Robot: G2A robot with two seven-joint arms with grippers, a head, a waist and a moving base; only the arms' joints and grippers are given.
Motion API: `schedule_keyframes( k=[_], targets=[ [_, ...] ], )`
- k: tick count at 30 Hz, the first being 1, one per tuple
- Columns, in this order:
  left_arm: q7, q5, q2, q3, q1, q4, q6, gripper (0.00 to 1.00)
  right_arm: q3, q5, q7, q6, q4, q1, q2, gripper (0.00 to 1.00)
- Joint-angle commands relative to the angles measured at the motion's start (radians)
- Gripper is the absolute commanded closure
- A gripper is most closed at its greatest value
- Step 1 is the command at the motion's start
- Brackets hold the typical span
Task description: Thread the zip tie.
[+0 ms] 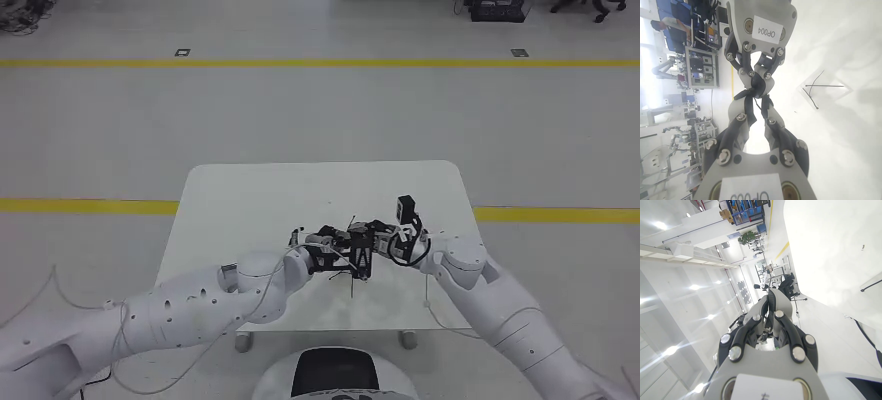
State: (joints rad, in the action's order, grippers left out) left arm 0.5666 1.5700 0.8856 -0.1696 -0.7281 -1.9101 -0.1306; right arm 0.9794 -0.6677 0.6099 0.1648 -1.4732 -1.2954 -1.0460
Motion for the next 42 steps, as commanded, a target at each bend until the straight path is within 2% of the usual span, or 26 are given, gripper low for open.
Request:
schedule_keyframes(
  k=[1,12,22,28,42],
  targets=[
    [0.0,0.0,-0.001,0.0,0.0,-0.001,0.0,0.89,0.003,0.001,0.002,0.001,0.0,-0.002,-0.001,1.0],
    [0.0,0.0,-0.004,0.0,0.0,-0.003,0.006,0.91,0.016,0.007,0.021,0.002,0.0,-0.012,-0.007,1.0],
    [-0.002,0.0,-0.006,0.0,0.0,-0.004,0.01,0.85,0.027,0.014,0.025,0.002,0.002,-0.018,-0.012,1.0],
    [-0.004,0.0,-0.006,0.0,0.0,-0.004,0.014,0.85,0.037,0.01,0.034,-0.003,0.003,-0.024,-0.015,1.0],
    [-0.012,0.0,-0.009,0.0,0.0,-0.005,0.017,0.91,0.05,0.015,0.064,-0.001,0.002,-0.03,-0.021,1.0]
  ],
)
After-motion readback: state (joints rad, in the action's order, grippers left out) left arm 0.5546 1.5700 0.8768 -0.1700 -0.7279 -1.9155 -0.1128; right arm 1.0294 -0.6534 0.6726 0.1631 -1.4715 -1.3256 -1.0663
